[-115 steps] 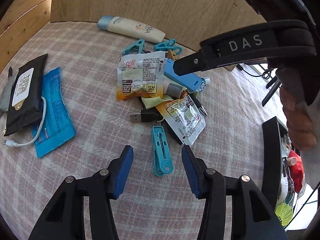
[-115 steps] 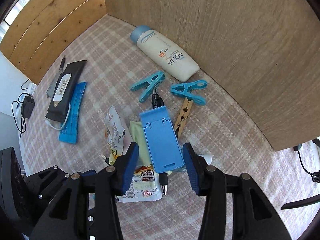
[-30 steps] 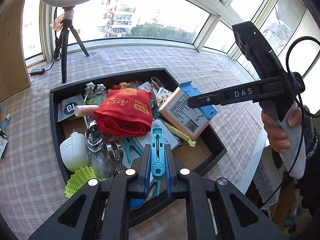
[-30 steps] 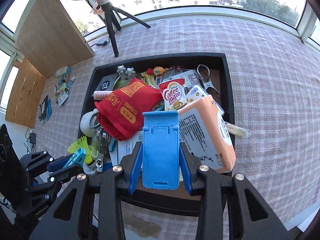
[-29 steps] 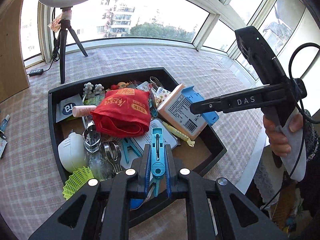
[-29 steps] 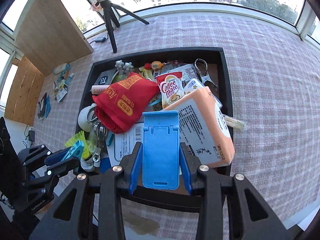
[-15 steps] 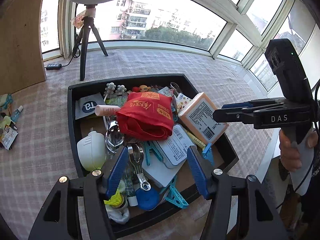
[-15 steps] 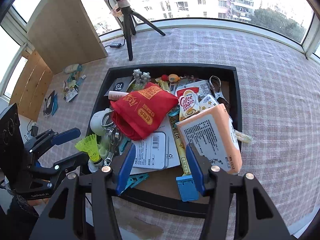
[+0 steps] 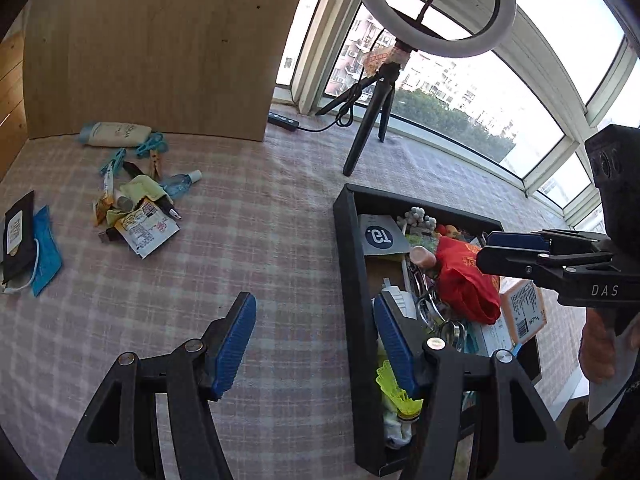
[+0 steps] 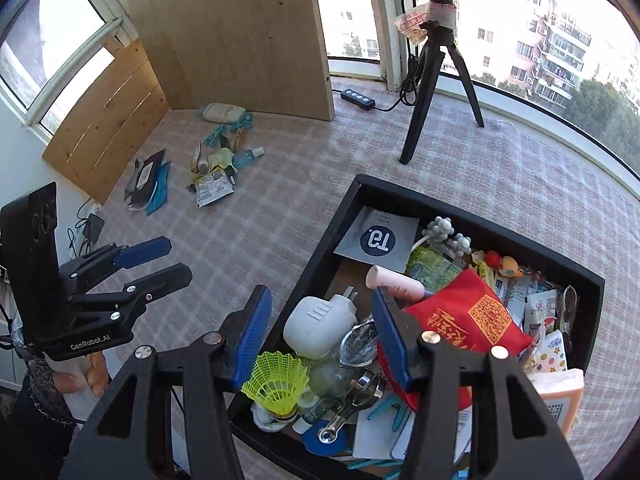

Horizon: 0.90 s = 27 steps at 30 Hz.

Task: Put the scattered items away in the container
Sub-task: 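Grasp a snack packet with the left gripper while the right grasps the green cloth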

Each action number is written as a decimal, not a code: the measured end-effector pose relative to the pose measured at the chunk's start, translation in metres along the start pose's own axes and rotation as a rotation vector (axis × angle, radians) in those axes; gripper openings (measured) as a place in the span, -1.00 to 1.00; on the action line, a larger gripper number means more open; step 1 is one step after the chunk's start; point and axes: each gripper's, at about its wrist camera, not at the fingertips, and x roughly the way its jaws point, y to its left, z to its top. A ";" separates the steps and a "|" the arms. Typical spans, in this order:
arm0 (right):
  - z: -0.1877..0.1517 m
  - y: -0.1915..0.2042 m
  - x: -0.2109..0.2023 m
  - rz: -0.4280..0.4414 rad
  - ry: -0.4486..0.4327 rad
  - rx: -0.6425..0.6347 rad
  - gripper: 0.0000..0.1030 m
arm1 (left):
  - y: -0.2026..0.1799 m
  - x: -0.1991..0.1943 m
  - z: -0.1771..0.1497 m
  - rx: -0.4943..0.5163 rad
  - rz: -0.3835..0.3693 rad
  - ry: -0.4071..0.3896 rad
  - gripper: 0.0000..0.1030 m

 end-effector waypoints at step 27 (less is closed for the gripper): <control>0.181 0.145 0.252 0.107 0.252 -0.163 -0.64 | 0.229 0.088 0.089 -0.375 0.062 0.073 0.11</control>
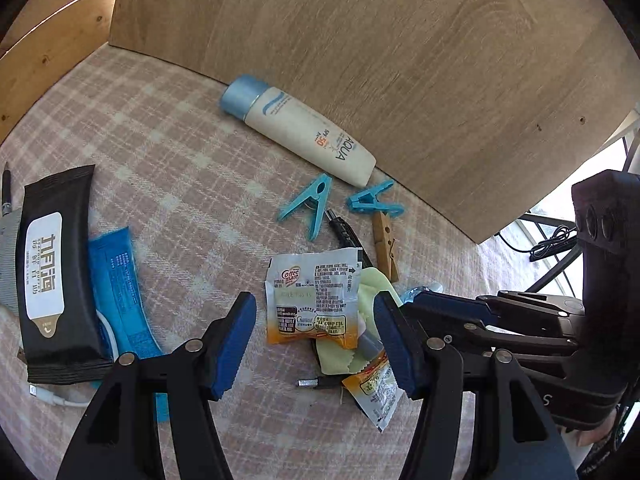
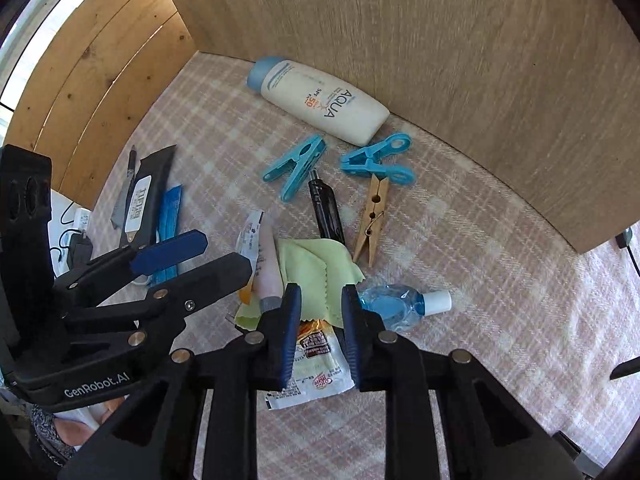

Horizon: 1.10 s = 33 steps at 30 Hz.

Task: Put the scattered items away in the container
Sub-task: 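Grasp a snack packet with the left gripper while the right grasps the green cloth, then carry the packet and green cloth to the black box and release them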

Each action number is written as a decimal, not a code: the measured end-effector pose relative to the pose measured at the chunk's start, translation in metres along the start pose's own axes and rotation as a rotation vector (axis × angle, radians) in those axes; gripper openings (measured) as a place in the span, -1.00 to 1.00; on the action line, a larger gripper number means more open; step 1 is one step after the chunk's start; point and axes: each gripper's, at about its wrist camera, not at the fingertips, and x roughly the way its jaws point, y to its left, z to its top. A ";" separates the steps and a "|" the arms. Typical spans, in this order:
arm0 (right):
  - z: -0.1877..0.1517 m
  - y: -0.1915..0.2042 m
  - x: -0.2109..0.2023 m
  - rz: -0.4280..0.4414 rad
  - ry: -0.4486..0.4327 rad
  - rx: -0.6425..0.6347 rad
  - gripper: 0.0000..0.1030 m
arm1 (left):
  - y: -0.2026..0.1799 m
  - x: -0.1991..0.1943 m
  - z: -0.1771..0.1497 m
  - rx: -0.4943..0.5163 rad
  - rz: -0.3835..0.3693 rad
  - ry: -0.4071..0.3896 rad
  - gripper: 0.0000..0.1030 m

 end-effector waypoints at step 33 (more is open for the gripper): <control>-0.003 -0.023 -0.017 0.107 -0.057 0.122 -0.95 | 0.006 -0.010 0.016 0.012 0.063 -0.025 -0.76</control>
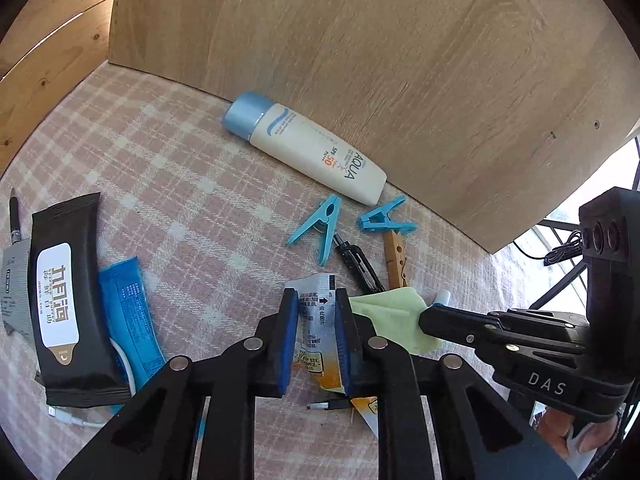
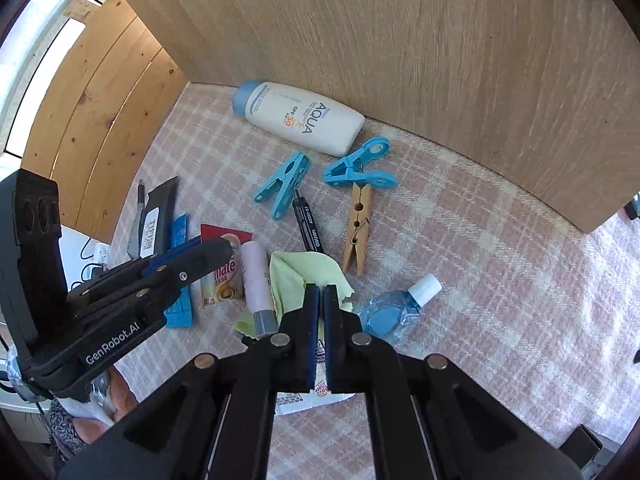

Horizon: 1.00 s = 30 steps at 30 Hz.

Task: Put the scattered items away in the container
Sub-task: 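Carry the packet and green cloth to the black box and release them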

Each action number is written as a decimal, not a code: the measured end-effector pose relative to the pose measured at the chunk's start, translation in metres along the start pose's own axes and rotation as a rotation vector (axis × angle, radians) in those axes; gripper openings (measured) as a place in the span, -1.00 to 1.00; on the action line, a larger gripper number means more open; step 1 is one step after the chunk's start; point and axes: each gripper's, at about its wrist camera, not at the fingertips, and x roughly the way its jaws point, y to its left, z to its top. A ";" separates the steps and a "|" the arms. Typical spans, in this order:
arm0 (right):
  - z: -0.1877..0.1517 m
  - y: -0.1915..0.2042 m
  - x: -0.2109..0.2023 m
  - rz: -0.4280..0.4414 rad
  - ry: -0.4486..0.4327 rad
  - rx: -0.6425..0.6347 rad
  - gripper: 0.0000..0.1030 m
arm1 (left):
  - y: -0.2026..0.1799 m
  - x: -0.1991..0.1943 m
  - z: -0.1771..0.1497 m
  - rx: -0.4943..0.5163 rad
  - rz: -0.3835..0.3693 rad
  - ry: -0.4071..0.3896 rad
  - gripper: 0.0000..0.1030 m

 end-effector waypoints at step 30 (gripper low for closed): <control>-0.189 -0.089 -0.290 -0.074 -0.406 0.172 -0.95 | -0.220 -0.115 -0.122 0.396 -0.310 -0.034 -0.81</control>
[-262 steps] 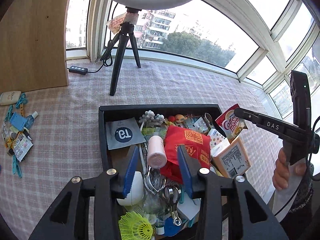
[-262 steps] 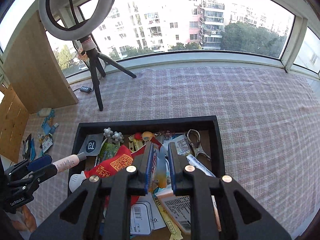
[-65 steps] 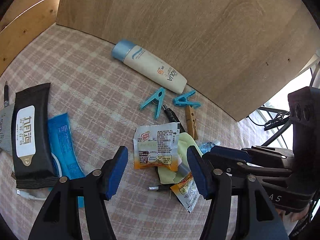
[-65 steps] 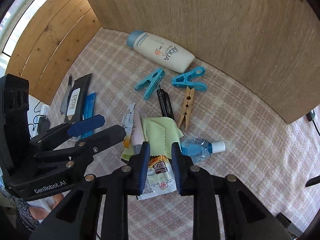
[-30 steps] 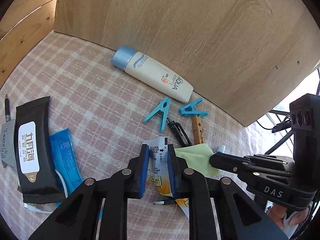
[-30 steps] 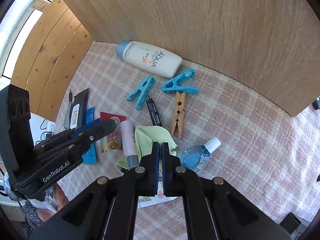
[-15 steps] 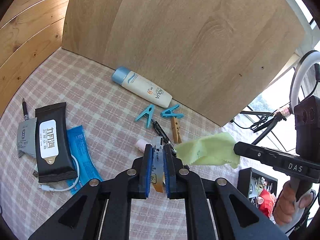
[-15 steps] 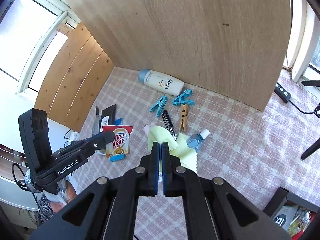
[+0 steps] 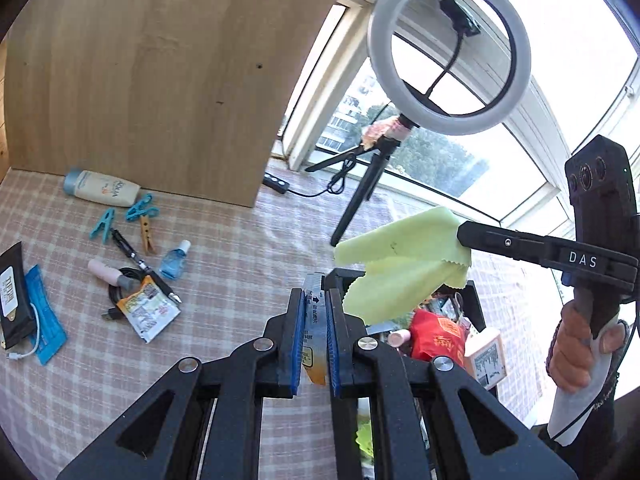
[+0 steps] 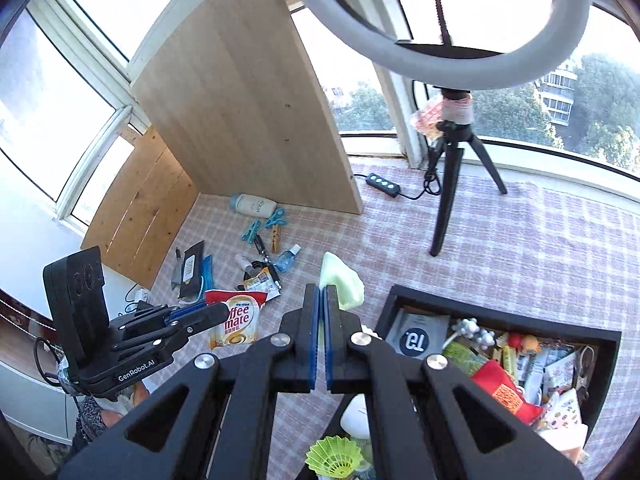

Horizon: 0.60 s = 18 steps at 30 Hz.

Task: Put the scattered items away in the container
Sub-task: 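Carry the packet and green cloth to the black box and release them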

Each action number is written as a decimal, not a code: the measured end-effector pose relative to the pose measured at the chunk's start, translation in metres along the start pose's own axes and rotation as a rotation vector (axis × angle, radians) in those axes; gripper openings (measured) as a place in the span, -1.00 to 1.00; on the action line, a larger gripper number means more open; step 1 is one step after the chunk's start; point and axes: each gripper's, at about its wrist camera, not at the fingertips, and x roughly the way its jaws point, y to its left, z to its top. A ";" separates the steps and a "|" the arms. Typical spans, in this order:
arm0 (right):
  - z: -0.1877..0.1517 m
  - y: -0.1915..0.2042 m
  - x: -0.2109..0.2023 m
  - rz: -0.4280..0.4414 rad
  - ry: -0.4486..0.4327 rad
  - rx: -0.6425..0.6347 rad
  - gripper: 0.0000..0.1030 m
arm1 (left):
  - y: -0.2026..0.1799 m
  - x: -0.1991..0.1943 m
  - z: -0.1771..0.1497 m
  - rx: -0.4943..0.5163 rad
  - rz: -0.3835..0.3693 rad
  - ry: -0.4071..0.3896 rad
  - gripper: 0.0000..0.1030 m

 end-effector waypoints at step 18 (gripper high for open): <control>-0.079 -0.144 -0.112 -0.225 -0.099 0.257 -0.95 | -0.159 0.048 -0.064 0.276 -0.185 0.204 -0.81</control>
